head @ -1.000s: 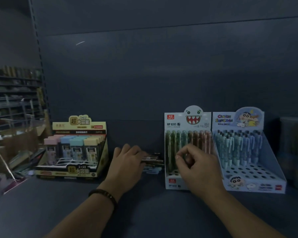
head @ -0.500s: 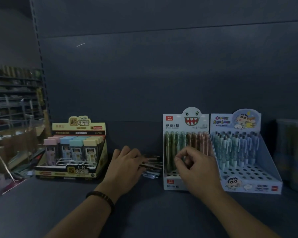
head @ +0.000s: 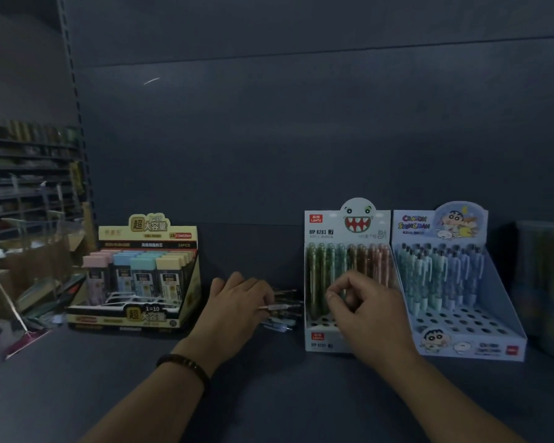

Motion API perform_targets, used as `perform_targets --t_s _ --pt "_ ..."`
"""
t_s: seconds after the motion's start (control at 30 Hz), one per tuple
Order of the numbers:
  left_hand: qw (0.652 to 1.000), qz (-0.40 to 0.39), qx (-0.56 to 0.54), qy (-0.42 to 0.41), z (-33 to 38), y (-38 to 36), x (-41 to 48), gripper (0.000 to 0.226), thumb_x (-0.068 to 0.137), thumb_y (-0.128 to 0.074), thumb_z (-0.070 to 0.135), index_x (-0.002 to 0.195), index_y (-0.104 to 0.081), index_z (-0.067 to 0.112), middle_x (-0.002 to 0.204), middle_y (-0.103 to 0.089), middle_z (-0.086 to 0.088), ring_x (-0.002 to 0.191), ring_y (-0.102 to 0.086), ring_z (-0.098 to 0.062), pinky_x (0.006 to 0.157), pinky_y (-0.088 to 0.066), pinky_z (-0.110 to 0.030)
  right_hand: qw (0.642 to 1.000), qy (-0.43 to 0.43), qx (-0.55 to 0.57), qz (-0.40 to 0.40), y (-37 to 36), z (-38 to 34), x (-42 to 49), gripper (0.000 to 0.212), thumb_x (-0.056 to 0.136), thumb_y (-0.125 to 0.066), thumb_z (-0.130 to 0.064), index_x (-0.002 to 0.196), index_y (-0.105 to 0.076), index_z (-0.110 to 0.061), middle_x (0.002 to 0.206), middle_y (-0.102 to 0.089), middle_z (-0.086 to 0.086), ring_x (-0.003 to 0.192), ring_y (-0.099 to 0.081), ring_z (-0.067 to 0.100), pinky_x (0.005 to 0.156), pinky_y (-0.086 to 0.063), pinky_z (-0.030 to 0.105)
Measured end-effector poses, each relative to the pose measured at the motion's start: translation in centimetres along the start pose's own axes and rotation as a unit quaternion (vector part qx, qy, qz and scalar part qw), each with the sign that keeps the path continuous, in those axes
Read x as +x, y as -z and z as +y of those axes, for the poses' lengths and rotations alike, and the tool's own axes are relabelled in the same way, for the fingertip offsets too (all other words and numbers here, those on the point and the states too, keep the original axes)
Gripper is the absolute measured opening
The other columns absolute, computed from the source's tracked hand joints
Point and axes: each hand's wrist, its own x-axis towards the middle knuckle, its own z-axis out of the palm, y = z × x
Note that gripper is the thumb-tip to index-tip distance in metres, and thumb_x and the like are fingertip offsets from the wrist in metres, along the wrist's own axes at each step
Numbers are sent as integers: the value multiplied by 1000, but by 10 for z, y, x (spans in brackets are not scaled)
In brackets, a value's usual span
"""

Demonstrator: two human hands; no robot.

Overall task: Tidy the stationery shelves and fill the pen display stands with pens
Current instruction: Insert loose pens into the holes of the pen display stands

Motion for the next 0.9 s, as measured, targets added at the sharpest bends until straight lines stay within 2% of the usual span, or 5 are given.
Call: perform_targets --t_s 0.2,0.33,0.6,0.77,0.9 --pt "935 79 -318 132 2 8 3 23 93 -79 14 100 -72 35 92 -73 17 91 -69 1 79 -54 -14 1000 -6 5 -2 0 -2 1 22 92 -73 -17 74 -65 -27 63 -58 -5 54 -52 8 52 -43 17" --pt "870 98 -457 158 7 11 3 35 98 -68 -2 120 -73 24 101 -77 -1 93 -75 -15 88 -62 -35 1000 -12 17 -5 -1 -4 1 22 91 -74 -16 74 -67 -28 64 -59 -3 58 -55 11 54 -44 15" --pt "789 29 -609 80 47 24 4 39 94 -67 -10 127 -68 11 107 -75 -15 101 -76 -34 91 -61 -38 981 -45 188 25 -3 -14 8 8 93 -77 -23 97 -77 -30 82 -74 1 62 -69 16 59 -59 31" --pt "860 28 -504 75 58 21 4 33 88 -81 4 114 -76 24 98 -79 1 94 -78 -16 88 -63 -33 966 -67 247 46 -1 -16 10 9 96 -74 -12 94 -79 -19 77 -74 7 53 -67 31 54 -60 49" --pt "925 68 -371 47 52 23 3 28 86 -86 21 109 -77 35 91 -76 19 85 -74 -4 77 -57 -16 952 -97 273 96 7 -13 17 15 97 -73 -16 111 -73 -22 78 -71 10 50 -66 31 46 -51 32"
